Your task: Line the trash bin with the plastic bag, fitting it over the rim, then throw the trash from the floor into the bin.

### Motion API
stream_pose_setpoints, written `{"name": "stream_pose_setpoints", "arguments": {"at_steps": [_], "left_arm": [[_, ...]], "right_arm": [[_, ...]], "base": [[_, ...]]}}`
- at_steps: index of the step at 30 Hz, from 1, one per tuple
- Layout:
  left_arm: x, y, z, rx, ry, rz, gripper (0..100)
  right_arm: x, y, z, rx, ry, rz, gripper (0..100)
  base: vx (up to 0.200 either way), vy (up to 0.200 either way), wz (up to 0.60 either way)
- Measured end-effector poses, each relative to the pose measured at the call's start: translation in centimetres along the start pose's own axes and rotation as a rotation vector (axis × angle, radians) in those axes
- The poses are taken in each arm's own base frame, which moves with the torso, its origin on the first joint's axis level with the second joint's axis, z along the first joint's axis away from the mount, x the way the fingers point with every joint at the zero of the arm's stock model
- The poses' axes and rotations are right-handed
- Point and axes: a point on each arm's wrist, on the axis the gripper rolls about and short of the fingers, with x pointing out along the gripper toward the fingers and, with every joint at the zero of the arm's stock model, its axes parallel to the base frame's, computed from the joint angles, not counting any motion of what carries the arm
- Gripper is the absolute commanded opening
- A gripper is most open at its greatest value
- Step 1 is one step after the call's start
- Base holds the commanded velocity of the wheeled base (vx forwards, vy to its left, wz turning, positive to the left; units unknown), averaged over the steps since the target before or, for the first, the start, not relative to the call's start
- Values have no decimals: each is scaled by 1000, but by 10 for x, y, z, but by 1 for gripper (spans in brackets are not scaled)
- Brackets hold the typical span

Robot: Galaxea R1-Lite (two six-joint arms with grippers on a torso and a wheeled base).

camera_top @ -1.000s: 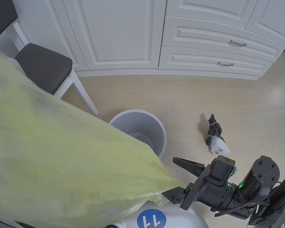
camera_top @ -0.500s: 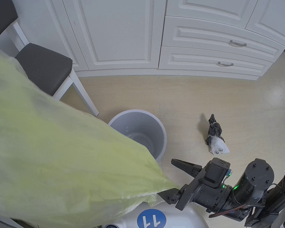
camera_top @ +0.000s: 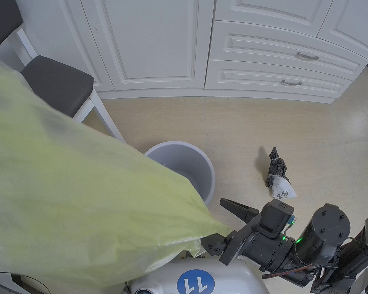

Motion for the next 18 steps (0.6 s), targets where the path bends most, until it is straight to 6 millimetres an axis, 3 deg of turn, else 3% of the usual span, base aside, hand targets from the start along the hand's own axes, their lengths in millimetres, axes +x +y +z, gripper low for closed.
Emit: {"name": "stream_pose_setpoints", "arguments": {"at_steps": [15,16,18], "left_arm": [[0,0,0,0,0,0,0],[0,0,0,0,-1,0,0],[0,0,0,0,0,0,0]], "right_arm": [[6,2,12,23,-62,-9,100],[6,2,12,23,-63,-9,0],[6,2,12,23,-64,-8,0]], "base": [[0,0,0],[0,0,0],[0,0,0]]}}
